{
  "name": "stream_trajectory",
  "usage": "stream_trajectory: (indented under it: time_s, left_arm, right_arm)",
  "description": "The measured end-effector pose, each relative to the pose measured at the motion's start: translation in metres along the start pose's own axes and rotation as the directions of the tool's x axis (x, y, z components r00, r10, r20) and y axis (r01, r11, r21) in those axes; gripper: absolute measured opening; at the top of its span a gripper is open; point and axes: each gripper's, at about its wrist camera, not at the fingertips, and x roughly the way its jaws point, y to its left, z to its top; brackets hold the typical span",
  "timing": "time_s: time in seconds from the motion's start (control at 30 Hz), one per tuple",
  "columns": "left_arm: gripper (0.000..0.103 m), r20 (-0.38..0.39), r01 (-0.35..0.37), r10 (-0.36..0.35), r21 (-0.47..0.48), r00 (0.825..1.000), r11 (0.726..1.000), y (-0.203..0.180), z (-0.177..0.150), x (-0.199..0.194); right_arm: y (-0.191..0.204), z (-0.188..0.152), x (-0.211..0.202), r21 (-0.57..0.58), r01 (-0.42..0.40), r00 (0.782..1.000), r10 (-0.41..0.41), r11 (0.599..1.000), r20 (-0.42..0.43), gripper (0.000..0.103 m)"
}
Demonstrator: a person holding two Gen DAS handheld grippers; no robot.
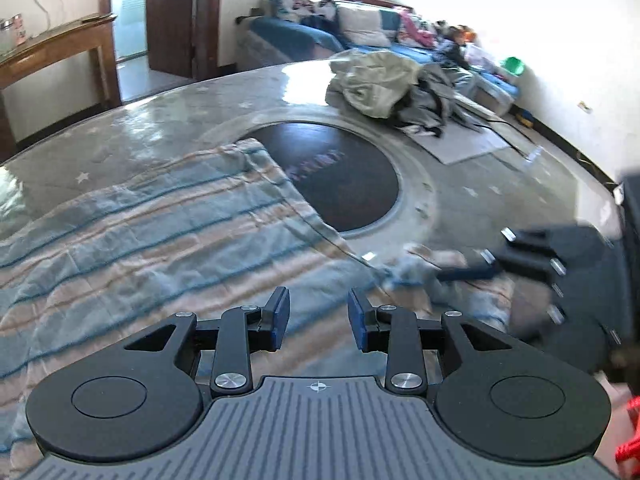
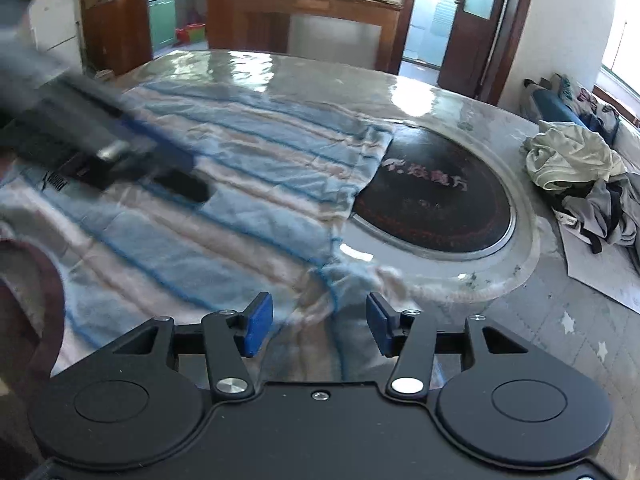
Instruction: Fold clothes
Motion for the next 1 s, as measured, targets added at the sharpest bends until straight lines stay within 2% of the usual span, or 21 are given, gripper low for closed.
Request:
stream_trajectory:
  time_s: [0.27, 0.43, 0.57, 0.73, 0.8, 1.0]
  left_arm:
    - [0.033, -0.014, -0.050, 0.050, -0.043, 0.999, 0.998, 0.012, 0.031, 0.050]
    - [0.033, -0.035, -0.056, 0.054, -0.074, 0.998, 0.996, 0.024, 0.049, 0.081]
    - [0.033, -0.059, -0.070, 0.065, -0.085, 0.996, 0.994, 0.031, 0.056, 0.101]
    - [0.032, -0.052, -0.082, 0.077, -0.100, 0.996, 0.992, 0.040, 0.062, 0.121]
    - [0.032, -0.042, -0.107, 0.103, -0.106, 0.994, 0.989, 0.044, 0.065, 0.125]
    - [0.022, -0.020, -0.167, 0.166, -0.126, 0.986, 0.978, 0.056, 0.076, 0.136]
  right_arm:
    - [-0.001, -0.006, 0.006, 0.025, -0.029, 0.999, 0.030, 0.999, -0.025, 0.059]
    - [-0.003, -0.007, 0.007, 0.023, -0.036, 0.999, 0.037, 0.999, -0.028, 0.060]
    - [-0.005, -0.008, 0.008, 0.028, -0.047, 0.999, 0.047, 0.999, -0.023, 0.061]
    - [-0.007, -0.008, 0.009, 0.026, -0.054, 0.998, 0.054, 0.998, -0.022, 0.063]
    - [-0.007, -0.008, 0.009, 0.023, -0.056, 0.998, 0.056, 0.998, -0.022, 0.064]
    - [-0.008, -0.005, 0.013, 0.029, -0.064, 0.998, 0.064, 0.998, -0.018, 0.068]
